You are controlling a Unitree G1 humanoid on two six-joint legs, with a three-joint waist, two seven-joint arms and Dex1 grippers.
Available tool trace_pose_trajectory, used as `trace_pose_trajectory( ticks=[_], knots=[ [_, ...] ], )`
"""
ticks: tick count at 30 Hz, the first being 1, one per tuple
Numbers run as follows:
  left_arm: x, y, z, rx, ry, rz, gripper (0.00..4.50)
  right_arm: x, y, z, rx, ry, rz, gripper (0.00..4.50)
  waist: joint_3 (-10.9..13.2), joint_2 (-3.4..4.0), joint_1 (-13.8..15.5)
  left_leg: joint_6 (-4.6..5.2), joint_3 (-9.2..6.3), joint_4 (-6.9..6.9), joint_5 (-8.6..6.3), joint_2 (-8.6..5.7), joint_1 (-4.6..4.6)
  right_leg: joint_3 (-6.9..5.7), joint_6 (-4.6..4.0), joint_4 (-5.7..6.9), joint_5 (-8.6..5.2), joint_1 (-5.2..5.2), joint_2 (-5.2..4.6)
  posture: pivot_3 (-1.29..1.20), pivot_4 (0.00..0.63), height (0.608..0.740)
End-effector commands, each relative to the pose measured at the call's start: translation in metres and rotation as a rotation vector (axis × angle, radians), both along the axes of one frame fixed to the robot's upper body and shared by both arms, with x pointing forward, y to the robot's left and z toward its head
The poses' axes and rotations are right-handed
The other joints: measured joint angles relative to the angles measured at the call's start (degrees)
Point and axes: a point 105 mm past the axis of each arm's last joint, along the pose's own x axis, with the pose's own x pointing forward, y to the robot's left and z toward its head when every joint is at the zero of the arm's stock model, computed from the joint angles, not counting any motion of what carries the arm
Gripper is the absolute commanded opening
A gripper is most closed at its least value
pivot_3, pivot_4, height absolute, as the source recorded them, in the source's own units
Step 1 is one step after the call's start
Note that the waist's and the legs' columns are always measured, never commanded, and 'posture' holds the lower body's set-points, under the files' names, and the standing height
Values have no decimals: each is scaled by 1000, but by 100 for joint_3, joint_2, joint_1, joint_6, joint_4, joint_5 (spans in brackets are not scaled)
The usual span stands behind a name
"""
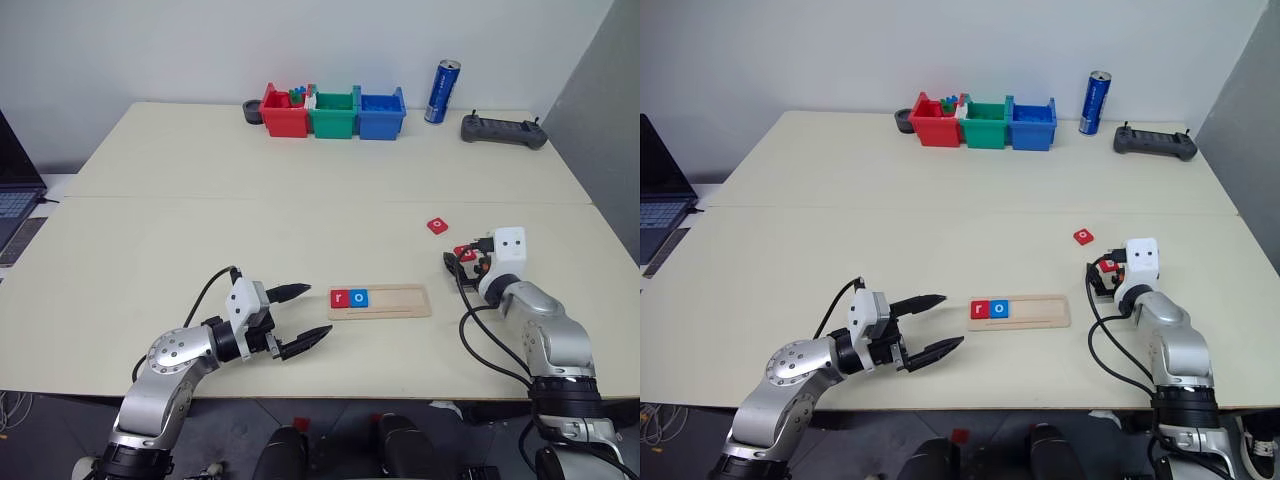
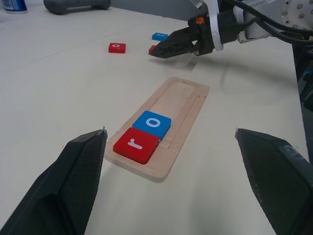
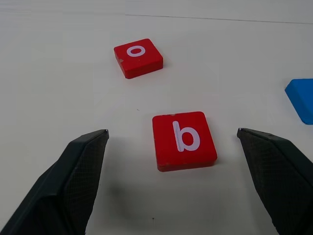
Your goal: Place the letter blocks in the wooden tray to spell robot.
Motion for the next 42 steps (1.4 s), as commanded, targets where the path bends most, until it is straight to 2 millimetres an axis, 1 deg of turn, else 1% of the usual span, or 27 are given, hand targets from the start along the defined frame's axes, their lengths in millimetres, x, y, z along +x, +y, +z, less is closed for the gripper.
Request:
trace_pose_trajectory(
  ticks=[1, 12, 17, 20, 27, 30, 33, 38, 42],
  knots=[
    [0, 0, 12, -8, -57, -10, 4444, 4, 1, 10, -11, -26, 3, 4500, 0, 0, 0, 0, 0, -1, 0, 0, 0, 0, 0, 0, 0, 0, 0, 0, 150, 740],
    [-1, -1, 13, -5, -57, -12, 4444, 6, 0, 6, -18, -13, -5, 4500, 0, 1, -1, 0, 0, -3, 0, 0, 1, 0, 0, -1, 0, -1, 0, 0, 150, 740],
    [0, -1, 14, -4, -59, -12, 4444, 9, -2, 6, -17, -22, -20, 4500, 0, 1, -2, 0, 1, -4, 0, 0, 2, 0, -1, -1, 0, -1, 0, 0, 150, 740],
    [1, -1, 15, -3, -61, -14, 4500, 11, -2, 6, -16, -24, -25, 3881, 0, 1, -2, 0, 1, -5, 0, 0, 2, 0, -1, -1, -1, -1, 0, 0, 150, 740],
    [1, -1, 15, 1, -61, -17, 4500, 10, -2, 5, -19, -21, -27, 1439, 0, 1, -2, 0, 0, -6, 0, 0, 2, 0, -1, -1, -1, -1, 0, 0, 150, 740],
    [0, -2, 15, 1, -60, -21, 4500, 9, -4, 5, -25, -21, -33, 1460, 0, 1, -2, 0, 0, -7, 0, 0, 2, 0, -2, -2, -1, -1, 0, 0, 150, 740],
    [-1, -2, 16, 0, -59, -23, 4500, 4, -6, 10, -51, -18, -43, 1460, 0, 1, 1, 0, 0, -7, 0, 0, 1, 0, -2, -2, -1, -1, 0, 0, 150, 740],
    [-4, -1, 15, 3, -55, -24, 4500, -15, -11, 22, -96, -18, -69, 1460, 1, 3, 7, 0, -1, -14, 0, 0, -1, -1, -4, -4, -3, -4, -1, 0, 150, 740],
    [-5, -1, 15, 6, -50, -22, 4500, -37, -12, 23, -97, 15, -118, 1460, 2, 5, 8, 0, -5, -21, 0, 2, 1, -4, -11, -2, -8, -7, 0, 0, 150, 740]
  ],
)
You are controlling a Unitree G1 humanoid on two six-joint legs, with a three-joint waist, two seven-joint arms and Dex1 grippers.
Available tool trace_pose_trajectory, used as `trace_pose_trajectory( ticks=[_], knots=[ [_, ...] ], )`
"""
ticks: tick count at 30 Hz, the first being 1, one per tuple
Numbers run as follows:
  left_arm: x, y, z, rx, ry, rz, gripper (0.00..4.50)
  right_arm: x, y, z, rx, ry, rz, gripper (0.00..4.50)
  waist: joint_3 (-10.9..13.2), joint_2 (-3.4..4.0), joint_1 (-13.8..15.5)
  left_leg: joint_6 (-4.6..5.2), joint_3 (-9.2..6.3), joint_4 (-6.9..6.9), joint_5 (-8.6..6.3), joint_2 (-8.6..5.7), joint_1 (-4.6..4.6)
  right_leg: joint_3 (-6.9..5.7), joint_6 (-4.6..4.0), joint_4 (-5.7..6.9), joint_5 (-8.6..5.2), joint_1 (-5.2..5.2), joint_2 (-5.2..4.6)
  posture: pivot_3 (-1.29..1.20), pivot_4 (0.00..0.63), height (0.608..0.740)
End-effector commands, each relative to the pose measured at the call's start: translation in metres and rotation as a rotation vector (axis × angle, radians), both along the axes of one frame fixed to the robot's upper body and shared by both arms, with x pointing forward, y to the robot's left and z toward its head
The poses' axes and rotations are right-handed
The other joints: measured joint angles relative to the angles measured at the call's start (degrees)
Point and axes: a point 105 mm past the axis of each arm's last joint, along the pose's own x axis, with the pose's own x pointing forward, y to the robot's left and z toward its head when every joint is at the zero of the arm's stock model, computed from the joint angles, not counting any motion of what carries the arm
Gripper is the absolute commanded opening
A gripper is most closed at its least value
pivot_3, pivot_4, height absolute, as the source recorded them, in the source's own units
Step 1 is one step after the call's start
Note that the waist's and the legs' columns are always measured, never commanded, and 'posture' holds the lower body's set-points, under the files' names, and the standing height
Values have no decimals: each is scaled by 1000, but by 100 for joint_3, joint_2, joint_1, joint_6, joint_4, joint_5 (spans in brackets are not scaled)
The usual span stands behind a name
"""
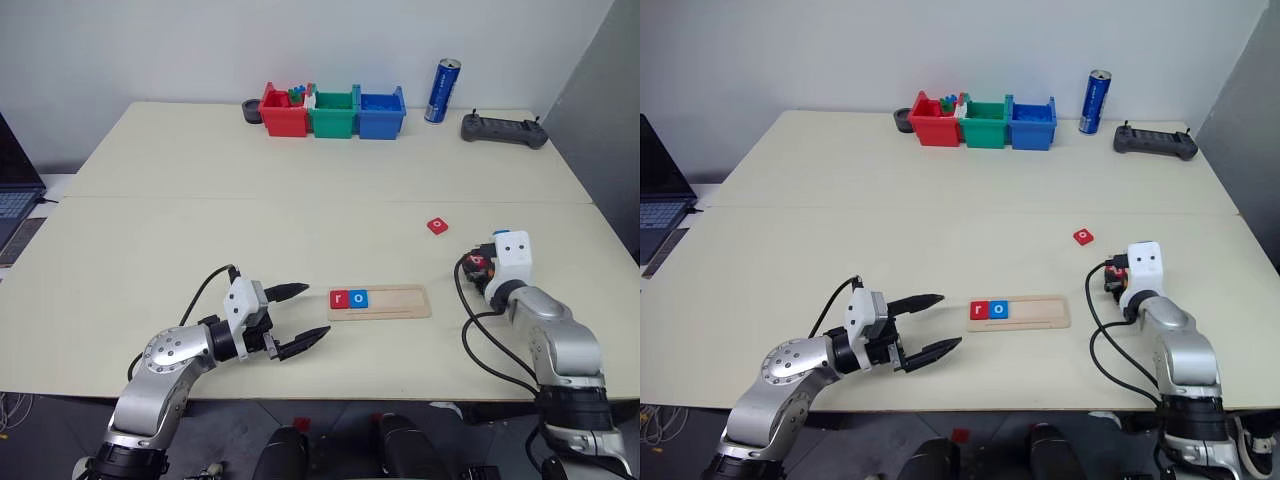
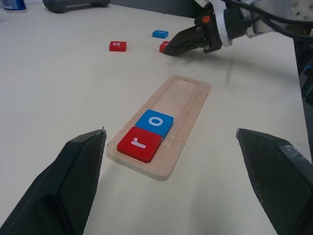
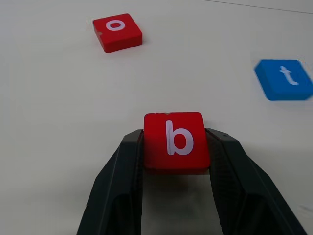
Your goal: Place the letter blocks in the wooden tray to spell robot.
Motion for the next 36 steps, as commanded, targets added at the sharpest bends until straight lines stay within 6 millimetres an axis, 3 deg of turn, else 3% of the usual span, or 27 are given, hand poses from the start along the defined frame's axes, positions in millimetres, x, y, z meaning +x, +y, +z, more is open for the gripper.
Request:
trace_pose_trajectory(
  ticks=[1, 14, 22, 30, 33, 36],
  knots=[
    [-3, -2, 12, -14, -43, -18, 4500, -15, 2, 15, 4, -28, -37, 1460, 0, 1, 1, 0, 0, 0, 0, 1, 0, 0, 0, 0, 0, 0, 0, 0, 150, 740],
    [-5, -4, 11, -11, -34, -39, 4500, -50, 27, -8, 75, 109, -85, 1460, 1, 6, -7, 0, -1, -4, 0, 5, 0, -5, -9, -2, -8, -1, 3, 0, 150, 740],
    [-7, -4, 9, -12, -32, -41, 4500, -62, 31, -15, 75, 158, -85, 1460, 0, 6, -8, 0, -2, -5, 0, 5, 1, -7, -10, -3, -12, -1, 4, 0, 150, 740],
    [-7, -4, 8, -14, -34, -39, 4500, -61, 28, -16, 65, 162, -81, 4256, 0, 6, -15, 0, -2, -6, 0, 7, 2, -8, 10, -2, -32, -1, 5, 0, 150, 740],
    [-7, -4, 7, -14, -33, -40, 4500, -58, 27, -7, 53, 124, -75, 4451, 0, 6, -23, 0, -1, -7, 0, 10, 5, -8, 8, -1, -35, -1, 7, 0, 150, 740],
    [-8, -4, 7, -14, -32, -41, 4500, -44, 30, 20, 25, 12, -17, 4451, 2, 9, -23, 0, 1, -7, 0, 10, 4, -7, 7, -1, -35, -1, 7, 0, 150, 740]
  ],
)
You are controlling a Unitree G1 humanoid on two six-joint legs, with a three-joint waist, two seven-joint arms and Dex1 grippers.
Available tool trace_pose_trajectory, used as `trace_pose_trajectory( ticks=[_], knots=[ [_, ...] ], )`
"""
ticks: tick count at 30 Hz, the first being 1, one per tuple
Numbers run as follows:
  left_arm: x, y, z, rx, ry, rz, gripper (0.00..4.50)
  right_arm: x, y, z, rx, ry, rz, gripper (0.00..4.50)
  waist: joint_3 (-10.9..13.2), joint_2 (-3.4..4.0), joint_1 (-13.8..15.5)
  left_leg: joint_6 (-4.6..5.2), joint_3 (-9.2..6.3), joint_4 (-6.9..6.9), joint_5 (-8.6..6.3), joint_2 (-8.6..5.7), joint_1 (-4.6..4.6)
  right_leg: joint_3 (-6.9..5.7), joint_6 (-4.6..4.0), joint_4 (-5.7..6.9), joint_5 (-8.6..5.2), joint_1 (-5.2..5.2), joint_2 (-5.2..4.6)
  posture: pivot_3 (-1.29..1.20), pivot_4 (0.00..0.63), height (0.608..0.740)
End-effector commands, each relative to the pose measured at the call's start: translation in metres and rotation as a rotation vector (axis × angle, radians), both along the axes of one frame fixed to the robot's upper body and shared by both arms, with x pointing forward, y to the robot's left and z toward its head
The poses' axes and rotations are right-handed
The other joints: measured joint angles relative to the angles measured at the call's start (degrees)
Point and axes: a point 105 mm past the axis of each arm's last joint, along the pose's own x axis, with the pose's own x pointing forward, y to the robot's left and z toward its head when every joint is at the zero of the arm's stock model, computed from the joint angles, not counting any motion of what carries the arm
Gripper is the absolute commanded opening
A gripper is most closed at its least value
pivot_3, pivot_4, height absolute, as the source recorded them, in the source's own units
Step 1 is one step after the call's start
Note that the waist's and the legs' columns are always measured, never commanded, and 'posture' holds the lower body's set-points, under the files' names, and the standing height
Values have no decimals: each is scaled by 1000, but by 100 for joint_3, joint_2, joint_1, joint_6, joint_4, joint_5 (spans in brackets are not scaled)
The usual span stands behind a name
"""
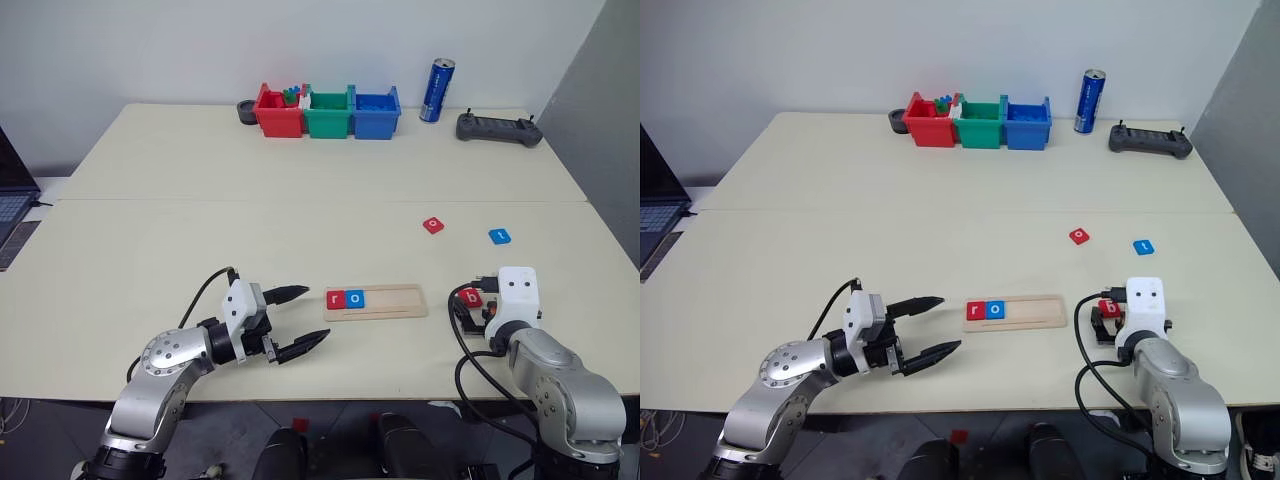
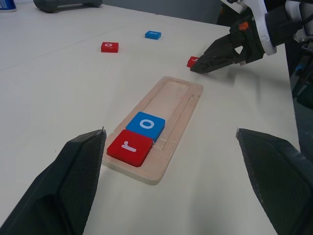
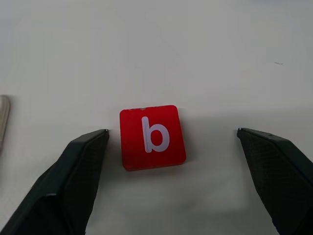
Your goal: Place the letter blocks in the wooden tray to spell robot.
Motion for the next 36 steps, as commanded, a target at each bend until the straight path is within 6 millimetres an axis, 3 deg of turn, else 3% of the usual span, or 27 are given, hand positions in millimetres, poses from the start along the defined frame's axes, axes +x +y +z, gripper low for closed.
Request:
trace_pose_trajectory(
  ticks=[1, 4, 6, 9, 13, 18, 29, 36],
  knots=[
    [-4, -5, 8, -7, -42, -32, 4500, 17, 7, 37, -31, -148, 91, 4451, 4, 5, -1, 0, 1, 0, 0, -1, 0, 1, 0, 0, 0, 0, 0, 0, 150, 740],
    [-3, -5, 7, -6, -43, -36, 4500, 26, 24, 56, -59, -201, 322, 4451, 6, 9, 5, 0, 2, 1, 0, -2, -1, 2, 1, -1, 0, 0, -1, 0, 150, 740],
    [-3, -5, 7, -5, -45, -37, 4500, 23, 33, 57, -85, -200, 474, 4451, 6, 6, 16, 1, -1, -1, 0, -2, -2, -2, 2, -3, -3, 0, -1, 0, 150, 740],
    [-2, -5, 7, -4, -47, -42, 4500, 16, 29, 53, -182, -194, 675, 4451, 8, 7, 53, 2, -7, -3, -1, -5, -7, -8, -5, -5, 0, 0, -4, 0, 150, 740],
    [-1, -6, 7, -5, -50, -44, 4500, -3, 0, 33, -360, -80, 1084, 4451, 13, 4, 62, 2, 3, -1, -2, -20, -9, -3, -3, -19, 1, 6, -23, 0, 150, 740],
    [-1, -7, 7, -6, -55, -47, 4500, 0, -24, 35, -384, -26, 1222, 4451, 19, 1, -5, 2, 8, 1, -2, -10, 3, 0, -6, -10, 6, 10, -14, 0, 150, 740],
    [1, -7, 8, -16, -61, -43, 4500, 21, -32, 31, -315, 12, 1272, 4451, 20, 1, 27, 1, 3, 3, -1, -10, 5, 0, -13, 0, 6, 10, -13, 0, 150, 740],
    [0, -4, 7, -16, -66, -23, 4500, 19, -30, 23, -302, 35, 1292, 4451, 21, 3, 44, 1, 2, 3, -1, -12, 6, 0, -13, 1, 6, 10, -15, 0, 150, 740]
  ],
)
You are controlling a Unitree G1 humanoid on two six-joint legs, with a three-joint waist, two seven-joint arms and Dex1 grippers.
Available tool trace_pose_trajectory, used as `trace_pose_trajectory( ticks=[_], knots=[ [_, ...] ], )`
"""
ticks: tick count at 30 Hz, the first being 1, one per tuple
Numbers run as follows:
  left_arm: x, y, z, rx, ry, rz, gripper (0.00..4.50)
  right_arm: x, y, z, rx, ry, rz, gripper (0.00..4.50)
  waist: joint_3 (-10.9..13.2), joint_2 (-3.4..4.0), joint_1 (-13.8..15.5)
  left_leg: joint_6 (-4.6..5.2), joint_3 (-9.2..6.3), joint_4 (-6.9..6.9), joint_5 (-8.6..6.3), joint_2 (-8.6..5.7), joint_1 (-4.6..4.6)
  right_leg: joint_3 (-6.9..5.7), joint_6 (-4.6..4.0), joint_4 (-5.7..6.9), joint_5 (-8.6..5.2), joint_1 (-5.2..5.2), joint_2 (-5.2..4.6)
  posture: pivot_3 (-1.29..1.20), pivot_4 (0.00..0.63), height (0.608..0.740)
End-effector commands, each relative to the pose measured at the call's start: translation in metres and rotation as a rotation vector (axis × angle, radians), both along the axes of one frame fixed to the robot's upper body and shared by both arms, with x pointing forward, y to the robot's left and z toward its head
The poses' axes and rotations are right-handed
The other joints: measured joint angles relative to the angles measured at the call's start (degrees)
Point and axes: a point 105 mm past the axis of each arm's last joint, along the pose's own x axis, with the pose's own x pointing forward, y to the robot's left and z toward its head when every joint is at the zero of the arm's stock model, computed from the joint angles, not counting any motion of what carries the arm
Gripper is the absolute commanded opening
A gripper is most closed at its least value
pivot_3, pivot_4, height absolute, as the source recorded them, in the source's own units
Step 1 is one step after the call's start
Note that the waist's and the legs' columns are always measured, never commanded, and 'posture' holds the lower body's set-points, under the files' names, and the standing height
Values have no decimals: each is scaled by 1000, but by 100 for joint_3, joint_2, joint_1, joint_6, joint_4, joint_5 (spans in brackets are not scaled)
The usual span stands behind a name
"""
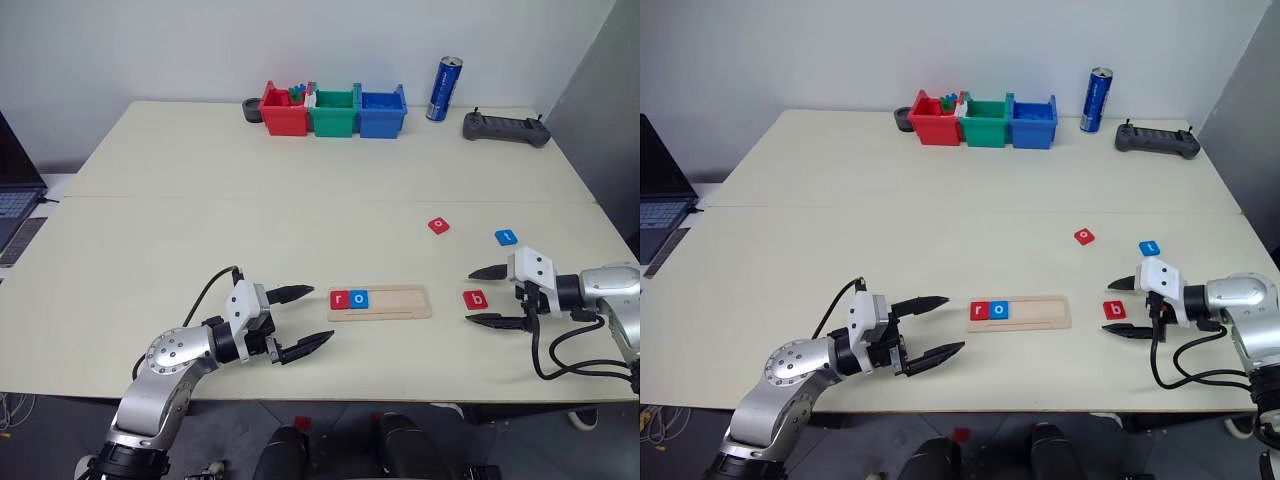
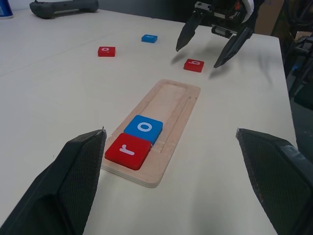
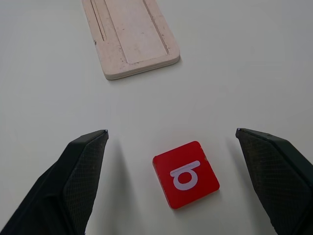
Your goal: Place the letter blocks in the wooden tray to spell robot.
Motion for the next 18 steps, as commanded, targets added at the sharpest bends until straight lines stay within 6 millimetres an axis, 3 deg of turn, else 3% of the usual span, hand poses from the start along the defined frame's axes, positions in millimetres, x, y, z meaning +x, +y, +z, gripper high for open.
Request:
trace_pose_trajectory(
  ticks=[1, 18],
  knots=[
    [0, 2, 6, -8, -39, 14, 4500, -2, 1, 2, -19, -11, 32, 4451, 0, 0, 1, 0, 0, 0, 0, 0, 0, 0, 0, 1, 0, 0, 0, 0, 150, 740],
    [0, 3, 9, -11, -57, 27, 4500, 9, -13, -6, -38, 35, -7, 4451, 0, 2, -7, 0, 0, 1, 0, 0, 2, 0, -1, 4, 0, 0, 0, 0, 150, 740]
  ],
)
